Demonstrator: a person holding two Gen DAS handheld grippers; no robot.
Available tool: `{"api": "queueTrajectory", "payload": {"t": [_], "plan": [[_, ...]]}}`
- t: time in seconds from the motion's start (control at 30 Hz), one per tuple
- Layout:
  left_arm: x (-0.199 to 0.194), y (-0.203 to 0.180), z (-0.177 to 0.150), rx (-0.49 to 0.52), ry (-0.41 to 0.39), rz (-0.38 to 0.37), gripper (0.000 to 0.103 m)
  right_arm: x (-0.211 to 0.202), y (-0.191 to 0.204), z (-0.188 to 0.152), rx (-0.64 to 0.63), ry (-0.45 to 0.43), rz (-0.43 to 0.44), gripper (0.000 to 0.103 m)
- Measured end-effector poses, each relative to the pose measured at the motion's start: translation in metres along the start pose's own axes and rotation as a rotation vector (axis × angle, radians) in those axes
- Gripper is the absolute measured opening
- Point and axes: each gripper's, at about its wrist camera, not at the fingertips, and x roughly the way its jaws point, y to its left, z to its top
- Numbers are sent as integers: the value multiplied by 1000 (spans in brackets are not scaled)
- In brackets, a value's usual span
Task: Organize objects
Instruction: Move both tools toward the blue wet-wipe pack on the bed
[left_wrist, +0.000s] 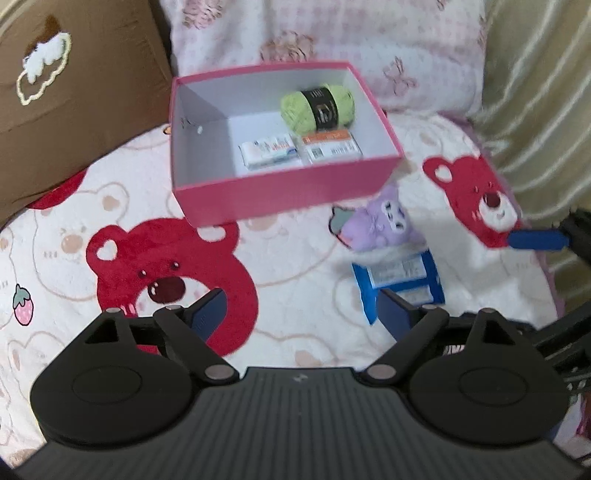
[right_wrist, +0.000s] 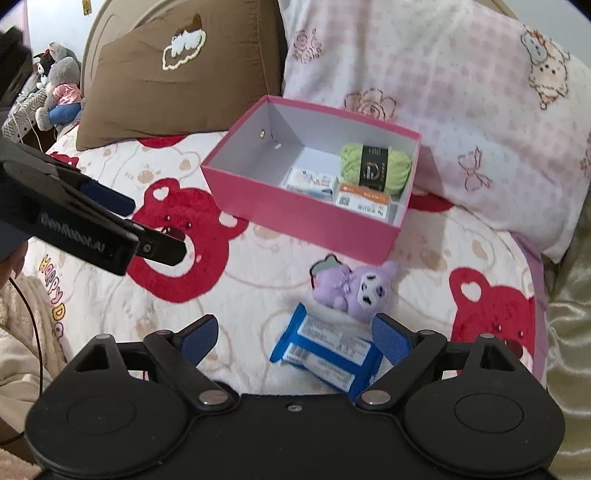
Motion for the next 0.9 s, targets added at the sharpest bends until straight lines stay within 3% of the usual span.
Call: {"api": "queueTrajectory", "payload": {"t": [0.1,0.23,0.33,0.53,0.67,0.9], "plan": [[5,-6,-8,-5,19,-35,88,2,-2,-10,15,15,1,93],[14,-19,-17,27,31,-21,88,7,-8,-23,44,34,10,93],[23,-16,-20,-31,46,-59,88,12,-11,-33,66,46,23,93],[48,-6,-29,-113,90,-41,88,21,-17,-51,76,50,32,93],[57,-6,-41,-129,59,-34,88,29,-19,-62,86,47,40,93],[72,-9,-55,-163,17,-34,88,32,-21,-85,114,-107,104,93]]}}
